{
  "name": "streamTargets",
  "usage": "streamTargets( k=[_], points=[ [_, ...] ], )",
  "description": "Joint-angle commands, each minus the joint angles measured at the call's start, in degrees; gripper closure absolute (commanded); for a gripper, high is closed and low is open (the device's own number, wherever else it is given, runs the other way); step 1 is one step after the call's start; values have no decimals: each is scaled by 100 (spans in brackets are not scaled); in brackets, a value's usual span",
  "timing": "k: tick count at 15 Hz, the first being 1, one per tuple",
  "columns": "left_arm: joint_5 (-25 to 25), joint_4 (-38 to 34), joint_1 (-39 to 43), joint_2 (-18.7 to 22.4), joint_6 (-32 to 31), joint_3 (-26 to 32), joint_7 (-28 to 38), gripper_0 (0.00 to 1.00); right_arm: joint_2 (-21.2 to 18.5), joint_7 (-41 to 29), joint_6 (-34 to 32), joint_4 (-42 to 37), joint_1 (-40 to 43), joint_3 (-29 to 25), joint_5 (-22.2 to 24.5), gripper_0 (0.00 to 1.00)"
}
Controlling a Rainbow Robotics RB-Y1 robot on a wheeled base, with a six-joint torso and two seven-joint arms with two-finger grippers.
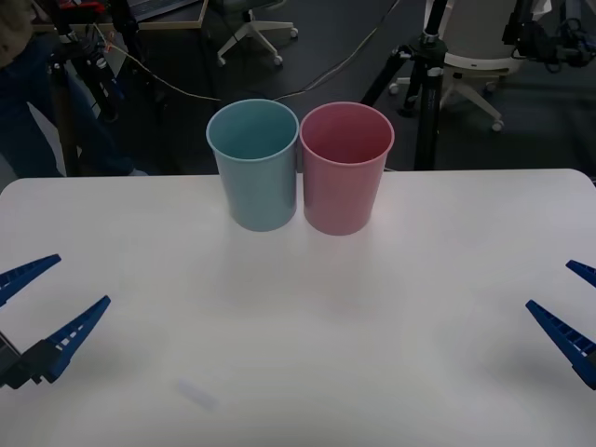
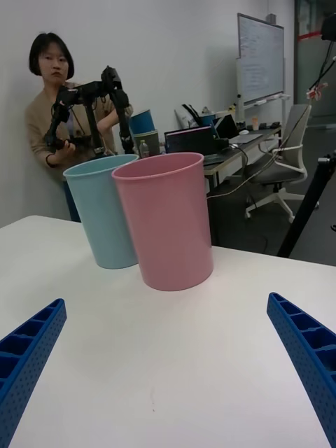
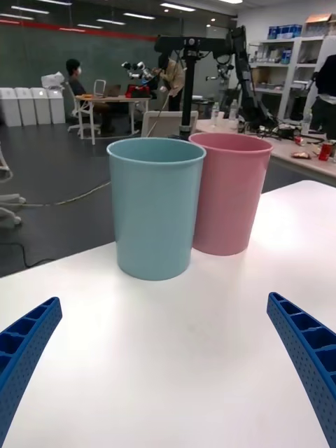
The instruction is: Grasp the object on the table and drop it into the matching bin: aluminum can to the light blue bin, PET bottle to the pink bin.
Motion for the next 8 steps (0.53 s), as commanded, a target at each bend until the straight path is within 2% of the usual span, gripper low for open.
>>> streamTargets(
  k=[1,8],
  points=[
    [186,-2,359,-17,-33,43,-52,0,0,0,0,0,0,0,0,0],
    [282,-11,623,-17,-130,140,-166,0,0,0,0,0,0,0,0,0]
  ],
)
